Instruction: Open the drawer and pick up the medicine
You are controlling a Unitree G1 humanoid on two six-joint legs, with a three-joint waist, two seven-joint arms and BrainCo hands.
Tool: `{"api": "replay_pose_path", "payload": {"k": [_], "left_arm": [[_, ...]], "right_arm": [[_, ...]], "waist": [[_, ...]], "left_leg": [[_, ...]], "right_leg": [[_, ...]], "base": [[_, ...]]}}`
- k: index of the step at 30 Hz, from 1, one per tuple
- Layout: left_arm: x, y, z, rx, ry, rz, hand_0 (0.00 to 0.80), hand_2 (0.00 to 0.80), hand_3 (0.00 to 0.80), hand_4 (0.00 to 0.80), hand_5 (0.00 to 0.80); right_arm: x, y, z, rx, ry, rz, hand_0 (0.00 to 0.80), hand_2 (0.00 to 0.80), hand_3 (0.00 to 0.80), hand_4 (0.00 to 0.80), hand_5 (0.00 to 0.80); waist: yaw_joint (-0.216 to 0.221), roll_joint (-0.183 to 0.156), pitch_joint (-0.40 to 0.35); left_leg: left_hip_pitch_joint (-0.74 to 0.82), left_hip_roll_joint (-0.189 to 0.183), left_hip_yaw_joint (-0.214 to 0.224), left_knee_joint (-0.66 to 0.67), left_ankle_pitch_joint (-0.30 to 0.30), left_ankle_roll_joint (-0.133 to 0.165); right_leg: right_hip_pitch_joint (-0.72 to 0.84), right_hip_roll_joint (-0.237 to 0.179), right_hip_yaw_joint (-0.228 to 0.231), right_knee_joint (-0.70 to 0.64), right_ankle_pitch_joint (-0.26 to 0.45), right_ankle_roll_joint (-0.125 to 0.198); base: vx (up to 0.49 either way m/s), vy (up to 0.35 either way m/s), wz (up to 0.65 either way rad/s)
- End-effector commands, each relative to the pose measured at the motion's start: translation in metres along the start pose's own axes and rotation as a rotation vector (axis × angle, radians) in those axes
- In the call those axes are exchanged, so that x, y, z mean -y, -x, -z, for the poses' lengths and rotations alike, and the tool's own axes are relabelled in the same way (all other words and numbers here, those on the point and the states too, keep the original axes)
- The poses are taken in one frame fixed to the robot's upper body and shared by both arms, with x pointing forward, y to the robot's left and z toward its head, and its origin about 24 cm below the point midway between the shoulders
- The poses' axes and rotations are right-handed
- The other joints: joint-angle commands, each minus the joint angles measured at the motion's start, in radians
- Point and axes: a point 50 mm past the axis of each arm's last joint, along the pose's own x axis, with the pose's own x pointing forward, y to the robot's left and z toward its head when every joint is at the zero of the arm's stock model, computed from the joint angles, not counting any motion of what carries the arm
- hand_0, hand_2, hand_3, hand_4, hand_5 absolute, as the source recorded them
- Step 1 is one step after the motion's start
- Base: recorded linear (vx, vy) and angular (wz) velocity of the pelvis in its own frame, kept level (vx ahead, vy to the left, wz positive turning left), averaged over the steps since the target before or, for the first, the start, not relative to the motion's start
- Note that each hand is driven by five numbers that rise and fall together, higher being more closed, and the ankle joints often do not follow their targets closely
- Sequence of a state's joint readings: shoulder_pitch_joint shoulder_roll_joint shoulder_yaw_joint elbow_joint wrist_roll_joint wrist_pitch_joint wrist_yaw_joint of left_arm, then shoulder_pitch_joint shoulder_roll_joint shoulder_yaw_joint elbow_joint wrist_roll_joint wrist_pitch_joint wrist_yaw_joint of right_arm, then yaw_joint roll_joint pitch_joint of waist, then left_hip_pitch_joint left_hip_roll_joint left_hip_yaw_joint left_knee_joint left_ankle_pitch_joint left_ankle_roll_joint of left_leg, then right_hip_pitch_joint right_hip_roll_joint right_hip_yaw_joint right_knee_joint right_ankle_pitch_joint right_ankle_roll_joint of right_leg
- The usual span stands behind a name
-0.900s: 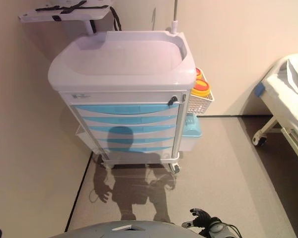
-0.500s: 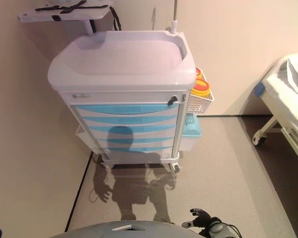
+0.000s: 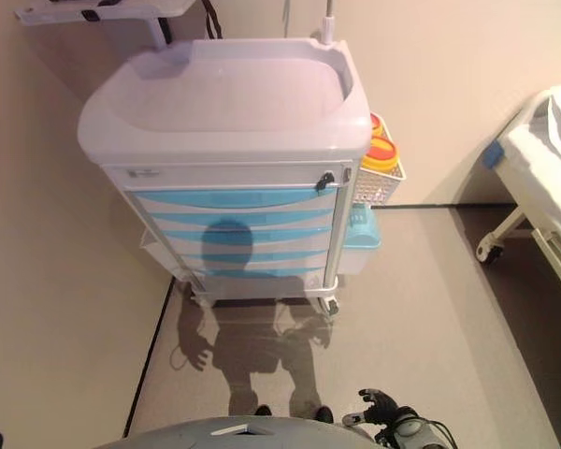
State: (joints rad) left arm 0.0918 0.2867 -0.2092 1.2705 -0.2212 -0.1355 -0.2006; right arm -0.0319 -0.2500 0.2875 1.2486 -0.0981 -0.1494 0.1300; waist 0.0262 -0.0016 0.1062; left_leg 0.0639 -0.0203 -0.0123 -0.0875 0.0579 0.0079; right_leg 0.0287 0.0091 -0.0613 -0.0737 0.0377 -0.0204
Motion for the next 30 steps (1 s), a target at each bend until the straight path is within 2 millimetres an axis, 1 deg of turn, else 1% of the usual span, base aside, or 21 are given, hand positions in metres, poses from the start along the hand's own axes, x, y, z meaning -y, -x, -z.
{"api": "replay_pose_path", "payload": {"k": [1,2,6,7,8,10,13,16,17,19,21,23,27,28,30], "left_arm": [[0.031,-0.014,-0.085,0.277,0.034,0.078,0.000,0.000,0.000,0.000,0.000],[0.031,-0.014,-0.091,0.300,0.033,0.076,0.000,0.000,0.000,0.000,0.000],[0.026,-0.009,-0.130,0.447,0.036,0.071,0.000,0.000,0.000,0.000,0.000],[0.025,-0.009,-0.134,0.460,0.035,0.069,0.000,0.000,0.000,0.000,0.000],[0.022,-0.006,-0.146,0.509,0.031,0.059,0.000,0.000,0.000,0.000,0.000],[0.020,-0.002,-0.160,0.559,0.043,0.049,0.000,0.000,0.000,0.000,0.000],[0.015,0.007,-0.190,0.671,0.079,0.036,0.000,0.000,0.000,0.000,0.000],[0.013,0.018,-0.215,0.780,0.093,0.036,0.000,0.000,0.000,0.000,0.000],[0.012,0.021,-0.220,0.807,0.106,0.037,0.000,0.000,0.000,0.000,0.000],[0.011,0.033,-0.241,0.911,0.138,0.061,0.000,0.000,0.000,0.000,0.000],[0.011,0.046,-0.258,1.013,0.201,0.134,0.000,0.000,0.000,0.000,0.000],[0.010,0.062,-0.278,1.127,0.282,0.237,0.000,0.000,0.000,0.000,0.000],[0.007,0.102,-0.313,1.381,0.416,0.496,0.000,0.000,0.000,0.000,0.000],[0.007,0.106,-0.316,1.410,0.428,0.530,0.000,0.000,0.000,0.000,0.000],[0.006,0.127,-0.329,1.543,0.457,0.661,0.000,0.000,0.000,0.000,0.000]], "right_arm": [[0.009,-0.006,-0.033,0.087,0.015,0.051,0.000,0.000,0.000,0.000,0.000],[0.011,-0.006,-0.037,0.098,0.015,0.062,0.000,0.000,0.000,0.000,0.000],[0.028,-0.006,-0.059,0.166,-0.045,0.149,0.000,0.000,0.000,0.000,0.000],[0.029,-0.006,-0.061,0.172,-0.055,0.158,0.000,0.000,0.000,0.000,0.000],[0.034,-0.006,-0.068,0.195,-0.076,0.182,0.000,0.000,0.000,0.000,0.000],[0.040,-0.005,-0.075,0.222,-0.085,0.203,0.000,0.000,0.000,0.000,0.000],[0.051,-0.002,-0.088,0.272,-0.116,0.242,0.000,0.000,0.000,0.000,0.000],[0.060,0.001,-0.093,0.297,-0.142,0.265,0.000,0.000,0.000,0.000,0.000],[0.062,0.001,-0.094,0.300,-0.148,0.269,0.000,0.000,0.000,0.000,0.000],[0.067,0.003,-0.095,0.308,-0.151,0.275,0.000,0.000,0.000,0.000,0.000],[0.071,0.005,-0.094,0.311,-0.157,0.280,0.000,0.000,0.000,0.000,0.000],[0.074,0.006,-0.092,0.311,-0.158,0.279,0.000,0.000,0.000,0.000,0.000],[0.074,0.007,-0.083,0.303,-0.173,0.275,0.000,0.000,0.000,0.000,0.000],[0.074,0.008,-0.083,0.302,-0.175,0.274,0.000,0.000,0.000,0.000,0.000],[0.073,0.008,-0.078,0.297,-0.181,0.269,0.000,0.000,0.000,0.000,0.000]], "waist": [[-0.002,-0.029,0.124],[-0.002,-0.030,0.142],[-0.006,-0.034,0.253],[-0.006,-0.035,0.260],[-0.009,-0.038,0.286],[-0.014,-0.039,0.308],[-0.026,-0.037,0.346],[-0.039,-0.039,0.368],[-0.042,-0.040,0.371],[-0.051,-0.047,0.386],[-0.059,-0.051,0.397],[-0.066,-0.058,0.404],[-0.079,-0.072,0.414],[-0.080,-0.074,0.414],[-0.088,-0.083,0.414]], "left_leg": [[-0.087,-0.081,0.035,0.130,-0.118,0.064],[-0.108,-0.082,0.038,0.149,-0.119,0.066],[-0.249,-0.084,0.049,0.275,-0.128,0.082],[-0.265,-0.083,0.051,0.288,-0.129,0.084],[-0.316,-0.083,0.054,0.324,-0.133,0.092],[-0.368,-0.082,0.061,0.356,-0.134,0.096],[-0.464,-0.083,0.073,0.416,-0.141,0.100],[-0.533,-0.080,0.083,0.470,-0.152,0.100],[-0.547,-0.078,0.087,0.482,-0.156,0.100],[-0.583,-0.074,0.095,0.518,-0.170,0.098],[-0.607,-0.072,0.101,0.541,-0.178,0.096],[-0.632,-0.070,0.107,0.564,-0.187,0.096],[-0.665,-0.066,0.114,0.603,-0.207,0.097],[-0.669,-0.065,0.115,0.606,-0.209,0.097],[-0.683,-0.061,0.119,0.621,-0.219,0.098]], "right_leg": [[-0.075,-0.022,-0.010,0.146,-0.051,0.054],[-0.096,-0.025,-0.006,0.161,-0.050,0.054],[-0.240,-0.039,0.017,0.277,-0.042,0.058],[-0.258,-0.040,0.020,0.291,-0.042,0.058],[-0.317,-0.040,0.031,0.334,-0.040,0.058],[-0.376,-0.034,0.042,0.369,-0.037,0.057],[-0.473,-0.018,0.059,0.413,-0.031,0.047],[-0.540,-0.008,0.065,0.448,-0.030,0.039],[-0.553,-0.006,0.067,0.453,-0.030,0.038],[-0.586,-0.001,0.070,0.473,-0.030,0.036],[-0.610,0.002,0.072,0.482,-0.027,0.036],[-0.631,0.004,0.072,0.488,-0.020,0.036],[-0.659,0.008,0.077,0.493,-0.007,0.038],[-0.662,0.008,0.077,0.492,-0.005,0.038],[-0.674,0.012,0.083,0.489,0.003,0.038]], "base": [[-0.159,0.015,-0.13],[-0.141,0.016,-0.16],[-0.158,0.015,-0.21],[-0.181,0.015,-0.16],[-0.136,0.016,-0.11],[-0.145,0.029,-0.14],[-0.136,0.054,-0.18],[-0.075,0.047,-0.07],[-0.037,0.042,-0.01],[-0.036,0.041,-0.01],[-0.016,0.032,-0.09],[-0.001,0.022,-0.22],[0.018,0.007,-0.16],[0.021,-0.009,-0.05],[0.000,0.000,0.00]]}}
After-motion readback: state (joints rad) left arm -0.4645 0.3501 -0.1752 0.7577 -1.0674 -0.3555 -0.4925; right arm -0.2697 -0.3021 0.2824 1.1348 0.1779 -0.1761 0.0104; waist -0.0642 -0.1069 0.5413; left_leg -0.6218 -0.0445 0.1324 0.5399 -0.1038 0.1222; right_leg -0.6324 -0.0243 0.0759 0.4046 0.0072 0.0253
